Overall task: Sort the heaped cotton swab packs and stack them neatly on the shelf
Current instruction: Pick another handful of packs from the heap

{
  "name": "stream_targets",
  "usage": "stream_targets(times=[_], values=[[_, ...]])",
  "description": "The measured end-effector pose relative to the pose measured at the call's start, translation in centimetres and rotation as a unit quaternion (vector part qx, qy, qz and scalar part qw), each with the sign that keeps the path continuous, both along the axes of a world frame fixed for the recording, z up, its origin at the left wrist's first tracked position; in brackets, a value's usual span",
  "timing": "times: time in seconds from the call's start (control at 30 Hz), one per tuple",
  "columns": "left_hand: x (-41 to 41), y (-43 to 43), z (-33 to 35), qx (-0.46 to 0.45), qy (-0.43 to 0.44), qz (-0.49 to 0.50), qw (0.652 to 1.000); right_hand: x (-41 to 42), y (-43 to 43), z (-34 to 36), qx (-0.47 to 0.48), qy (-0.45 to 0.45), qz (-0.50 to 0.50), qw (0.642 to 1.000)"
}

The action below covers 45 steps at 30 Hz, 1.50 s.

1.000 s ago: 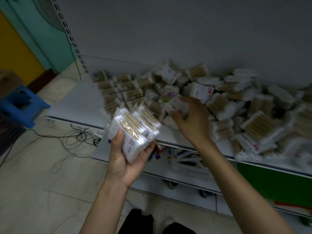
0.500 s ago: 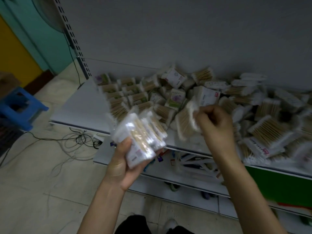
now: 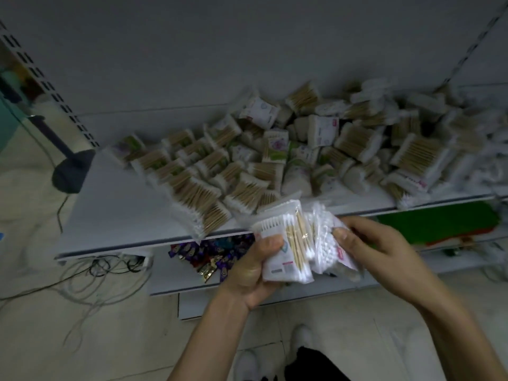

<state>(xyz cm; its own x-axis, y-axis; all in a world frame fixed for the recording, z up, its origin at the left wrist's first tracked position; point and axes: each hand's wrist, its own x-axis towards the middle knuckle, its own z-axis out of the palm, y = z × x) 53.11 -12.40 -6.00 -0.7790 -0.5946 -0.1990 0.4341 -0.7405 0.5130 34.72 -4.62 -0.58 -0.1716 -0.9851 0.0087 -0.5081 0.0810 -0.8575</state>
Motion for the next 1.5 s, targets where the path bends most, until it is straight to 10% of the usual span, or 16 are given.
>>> stream_targets(times=[0.23, 0.87, 1.5], values=[[2.0, -1.0, -1.1, 0.021, 0.11, 0.0, 0.994, 3.3, 2.4, -2.2, -0.033, -0.193, -0.313, 0.929], [-10.2, 3.2, -1.9, 0.007, 0.134, -0.218, 0.967, -4.7, 10.4, 0.7, -0.074, -0.18, -0.302, 0.933], [-49.3, 16.8, 3.0, -0.213, 0.049, -0.295, 0.93, -46.9, 23.9, 6.2, 0.094, 0.196, -0.198, 0.956]])
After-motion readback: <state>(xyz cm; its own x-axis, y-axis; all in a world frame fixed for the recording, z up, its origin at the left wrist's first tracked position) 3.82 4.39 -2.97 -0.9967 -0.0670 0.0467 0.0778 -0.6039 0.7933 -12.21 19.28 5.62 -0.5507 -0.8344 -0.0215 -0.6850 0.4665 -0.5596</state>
